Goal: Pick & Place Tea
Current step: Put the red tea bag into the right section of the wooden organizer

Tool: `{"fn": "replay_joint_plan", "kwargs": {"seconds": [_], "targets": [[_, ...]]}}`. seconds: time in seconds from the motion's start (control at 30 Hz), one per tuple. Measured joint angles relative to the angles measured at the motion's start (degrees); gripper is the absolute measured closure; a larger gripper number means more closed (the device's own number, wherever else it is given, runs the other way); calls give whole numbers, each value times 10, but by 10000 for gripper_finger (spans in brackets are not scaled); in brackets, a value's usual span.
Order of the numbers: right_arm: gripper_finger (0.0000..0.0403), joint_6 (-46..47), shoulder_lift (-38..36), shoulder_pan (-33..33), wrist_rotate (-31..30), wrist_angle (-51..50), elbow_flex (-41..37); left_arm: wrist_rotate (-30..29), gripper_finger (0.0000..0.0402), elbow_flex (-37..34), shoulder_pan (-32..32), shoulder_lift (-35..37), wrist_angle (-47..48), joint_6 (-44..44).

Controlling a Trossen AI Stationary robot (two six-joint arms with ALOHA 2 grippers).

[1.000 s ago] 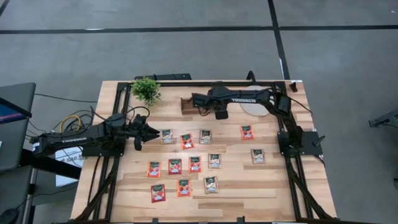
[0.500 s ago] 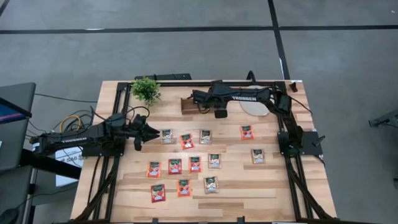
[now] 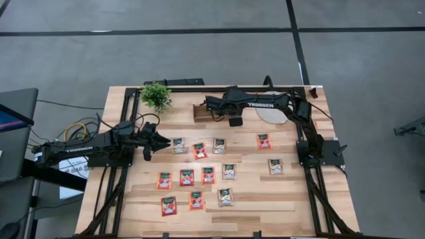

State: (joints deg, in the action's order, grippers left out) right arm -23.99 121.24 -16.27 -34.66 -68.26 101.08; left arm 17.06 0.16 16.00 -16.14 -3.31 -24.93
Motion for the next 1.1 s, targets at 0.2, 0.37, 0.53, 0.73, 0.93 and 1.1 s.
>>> {"fn": "replay_joint_plan", "kwargs": {"seconds": [0.2, 0.37, 0.53, 0.73, 0.93, 1.1], "targets": [[325, 11, 0, 0, -13, 8, 0, 0, 296, 0, 0, 0, 0, 0], [343, -11, 0, -4, -16, 53, 0, 0, 296, 0, 0, 0, 0, 0], [376, -35, -1, -21, -10, 71, 0, 0, 296, 0, 0, 0, 0, 0], [396, -31, -1, -48, 37, 70, 0, 0, 296, 0, 0, 0, 0, 0], [401, -30, -1, -51, 71, 71, 0, 0, 296, 0, 0, 0, 0, 0], [402, -30, -1, -51, 78, 79, -4, 0, 296, 0, 0, 0, 0, 0]]}}
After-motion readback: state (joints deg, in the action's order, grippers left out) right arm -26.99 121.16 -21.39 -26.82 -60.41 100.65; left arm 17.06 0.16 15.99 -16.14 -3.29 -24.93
